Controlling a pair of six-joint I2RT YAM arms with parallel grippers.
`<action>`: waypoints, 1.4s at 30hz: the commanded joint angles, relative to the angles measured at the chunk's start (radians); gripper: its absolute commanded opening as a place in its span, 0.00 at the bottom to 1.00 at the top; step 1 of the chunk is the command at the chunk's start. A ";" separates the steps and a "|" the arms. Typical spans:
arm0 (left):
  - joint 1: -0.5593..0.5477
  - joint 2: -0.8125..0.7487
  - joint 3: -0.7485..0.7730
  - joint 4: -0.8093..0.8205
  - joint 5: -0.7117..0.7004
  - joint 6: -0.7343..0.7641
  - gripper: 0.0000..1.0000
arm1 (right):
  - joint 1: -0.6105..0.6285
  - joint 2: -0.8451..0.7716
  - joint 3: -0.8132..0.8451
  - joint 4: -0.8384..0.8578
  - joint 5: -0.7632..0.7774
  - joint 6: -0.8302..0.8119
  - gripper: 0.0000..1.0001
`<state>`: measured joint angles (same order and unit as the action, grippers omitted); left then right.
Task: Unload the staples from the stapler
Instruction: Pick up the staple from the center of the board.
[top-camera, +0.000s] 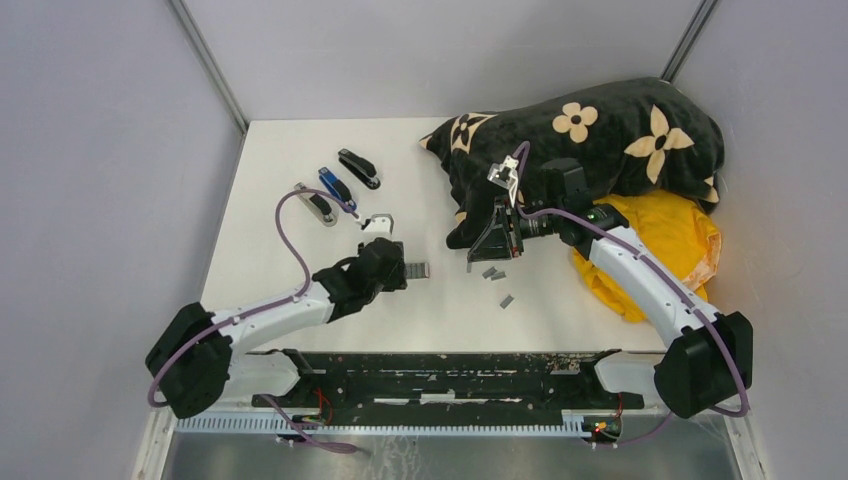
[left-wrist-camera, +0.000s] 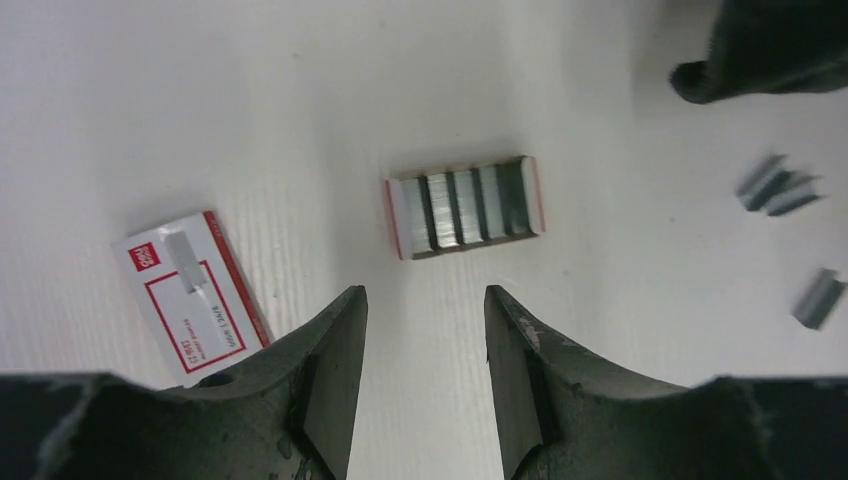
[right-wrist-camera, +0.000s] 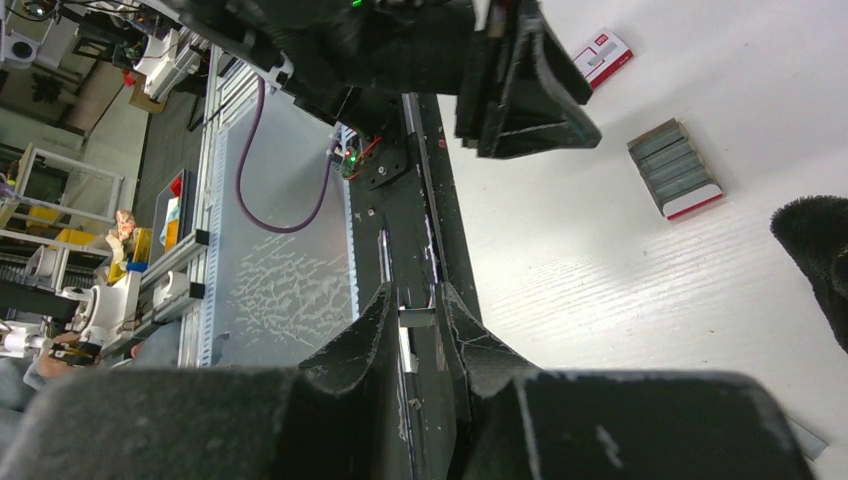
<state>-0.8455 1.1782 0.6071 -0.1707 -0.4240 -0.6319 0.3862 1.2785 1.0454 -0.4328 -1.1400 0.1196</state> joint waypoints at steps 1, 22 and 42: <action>0.085 0.086 0.081 -0.011 0.031 0.060 0.53 | 0.006 0.001 0.047 0.003 0.009 -0.029 0.20; 0.166 0.302 0.161 0.024 0.193 0.105 0.38 | 0.006 0.008 0.051 -0.009 0.000 -0.039 0.20; 0.181 0.340 0.166 0.033 0.226 0.109 0.28 | 0.005 0.008 0.050 -0.009 -0.005 -0.038 0.20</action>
<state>-0.6708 1.5036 0.7380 -0.1623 -0.2062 -0.5594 0.3862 1.2903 1.0508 -0.4511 -1.1381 0.0986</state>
